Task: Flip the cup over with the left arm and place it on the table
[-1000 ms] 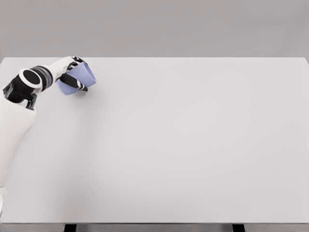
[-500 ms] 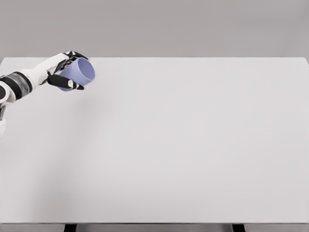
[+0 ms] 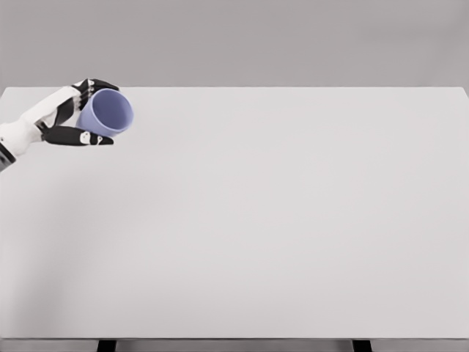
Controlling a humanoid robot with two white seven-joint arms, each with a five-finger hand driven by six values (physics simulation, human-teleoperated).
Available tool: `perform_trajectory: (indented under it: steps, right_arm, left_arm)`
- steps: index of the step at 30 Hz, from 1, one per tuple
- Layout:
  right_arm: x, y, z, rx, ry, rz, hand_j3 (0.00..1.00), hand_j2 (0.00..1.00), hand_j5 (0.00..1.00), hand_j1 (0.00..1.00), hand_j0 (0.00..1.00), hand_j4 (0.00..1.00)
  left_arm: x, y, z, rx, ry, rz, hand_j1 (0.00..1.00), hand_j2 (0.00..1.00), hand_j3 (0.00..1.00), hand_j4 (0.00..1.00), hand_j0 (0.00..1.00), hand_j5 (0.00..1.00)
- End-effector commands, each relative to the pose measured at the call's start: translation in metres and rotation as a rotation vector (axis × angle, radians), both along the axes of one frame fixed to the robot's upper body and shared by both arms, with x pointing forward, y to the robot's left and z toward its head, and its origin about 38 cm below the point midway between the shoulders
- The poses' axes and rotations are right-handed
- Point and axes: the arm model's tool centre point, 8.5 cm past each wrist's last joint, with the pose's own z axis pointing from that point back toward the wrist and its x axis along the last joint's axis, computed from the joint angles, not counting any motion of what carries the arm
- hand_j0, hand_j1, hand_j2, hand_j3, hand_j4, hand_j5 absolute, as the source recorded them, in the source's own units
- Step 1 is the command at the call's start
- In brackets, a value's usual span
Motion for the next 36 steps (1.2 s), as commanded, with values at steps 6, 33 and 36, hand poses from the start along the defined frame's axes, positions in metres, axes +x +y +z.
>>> perform_trajectory:
  steps: [6,33,36]
  right_arm:
    - [0.000,0.000,0.000,0.000,0.000,0.000,1.00,1.00,1.00,1.00,1.00,1.00]
    - [0.000,0.000,0.000,0.000,0.000,0.000,1.00,1.00,1.00,1.00,1.00,1.00]
    - [0.000,0.000,0.000,0.000,0.000,0.000,1.00,1.00,1.00,1.00,1.00,1.00]
  left_arm:
    - [-0.018,0.012,-0.003,-0.168,-0.024,-0.023,0.53,0.53,0.53,0.53,0.53,0.53]
    - [-0.061,0.014,-0.098,-0.551,0.073,0.084,0.54,0.54,0.54,0.54,0.54,0.54]
    - [-0.065,0.011,-0.105,-0.597,0.102,0.091,0.54,0.54,0.54,0.54,0.54,0.54]
